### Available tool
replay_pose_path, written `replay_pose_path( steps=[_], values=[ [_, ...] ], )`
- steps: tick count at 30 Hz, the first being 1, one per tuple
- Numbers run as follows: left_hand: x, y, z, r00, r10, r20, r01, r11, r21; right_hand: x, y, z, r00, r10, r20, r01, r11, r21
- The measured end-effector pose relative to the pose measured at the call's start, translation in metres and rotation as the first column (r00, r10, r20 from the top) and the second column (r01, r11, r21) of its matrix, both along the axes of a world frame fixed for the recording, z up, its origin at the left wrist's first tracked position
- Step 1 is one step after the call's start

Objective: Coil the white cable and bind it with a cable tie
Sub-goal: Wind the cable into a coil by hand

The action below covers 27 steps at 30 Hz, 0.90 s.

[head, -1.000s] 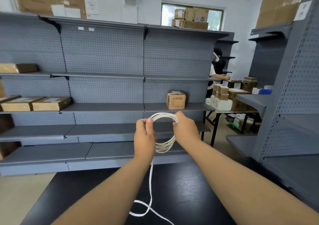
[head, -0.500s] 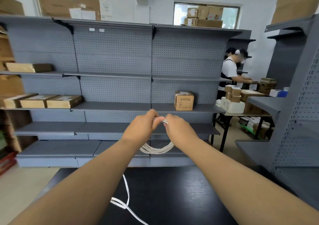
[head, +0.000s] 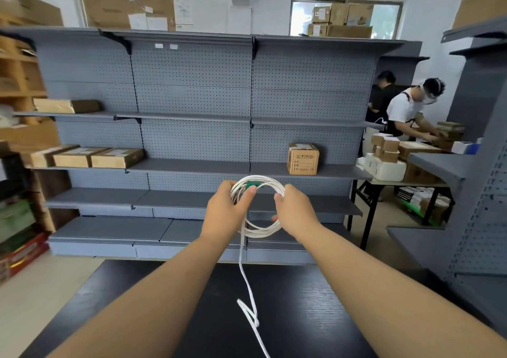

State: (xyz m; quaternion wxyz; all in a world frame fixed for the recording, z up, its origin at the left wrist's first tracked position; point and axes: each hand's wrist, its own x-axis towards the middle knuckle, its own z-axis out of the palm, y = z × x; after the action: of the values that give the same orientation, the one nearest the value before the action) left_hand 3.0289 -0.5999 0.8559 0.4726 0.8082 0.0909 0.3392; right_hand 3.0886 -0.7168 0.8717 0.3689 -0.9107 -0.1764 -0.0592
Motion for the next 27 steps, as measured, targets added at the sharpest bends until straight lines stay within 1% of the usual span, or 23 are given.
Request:
replay_pose_path(
  steps=[2,5,7,11,15,18,21,22,23,25,26,27],
  values=[
    [-0.001,-0.001,0.0,1.0,-0.001,-0.016,0.001,1.0,0.026,0.002,-0.001,-0.001,1.0,-0.012,0.0,0.012,1.0,-0.001],
    [-0.004,0.0,0.001,0.995,0.034,-0.09,-0.017,0.983,0.18,0.004,-0.002,0.0,1.0,-0.018,0.011,0.018,1.0,-0.018],
    [-0.004,-0.001,0.002,0.992,0.068,-0.103,-0.041,0.969,0.242,0.003,-0.004,0.0,0.999,-0.023,0.042,0.026,0.998,-0.057],
    [-0.004,-0.004,0.001,0.988,0.109,-0.106,-0.075,0.957,0.28,-0.001,-0.006,0.005,0.988,-0.021,0.153,0.05,0.982,-0.184],
    [-0.002,-0.003,0.001,0.988,0.113,-0.107,-0.078,0.953,0.293,-0.011,-0.004,0.012,0.975,0.039,0.219,0.039,0.94,-0.338],
    [-0.001,0.003,-0.001,0.988,0.049,-0.146,-0.001,0.949,0.315,-0.015,-0.005,0.015,0.968,0.091,0.236,0.017,0.908,-0.418],
    [-0.004,0.014,-0.001,0.963,-0.083,-0.256,0.165,0.934,0.316,-0.014,-0.009,0.017,0.962,0.142,0.235,-0.012,0.878,-0.479],
    [-0.005,0.017,0.0,0.949,-0.123,-0.29,0.209,0.935,0.286,-0.012,-0.01,0.016,0.957,0.167,0.237,-0.029,0.868,-0.496],
    [-0.007,0.02,0.001,0.935,-0.173,-0.308,0.247,0.944,0.219,-0.011,-0.011,0.014,0.951,0.194,0.243,-0.045,0.859,-0.509],
    [-0.012,0.023,0.0,0.897,-0.317,-0.308,0.326,0.945,-0.025,-0.01,-0.011,0.011,0.935,0.236,0.263,-0.067,0.849,-0.523],
    [-0.014,0.026,0.0,0.865,-0.402,-0.3,0.364,0.914,-0.177,-0.009,-0.01,0.009,0.929,0.25,0.273,-0.073,0.847,-0.526],
    [-0.017,0.028,-0.001,0.828,-0.485,-0.282,0.394,0.861,-0.322,-0.009,-0.009,0.008,0.924,0.261,0.281,-0.079,0.847,-0.526]
  ],
)
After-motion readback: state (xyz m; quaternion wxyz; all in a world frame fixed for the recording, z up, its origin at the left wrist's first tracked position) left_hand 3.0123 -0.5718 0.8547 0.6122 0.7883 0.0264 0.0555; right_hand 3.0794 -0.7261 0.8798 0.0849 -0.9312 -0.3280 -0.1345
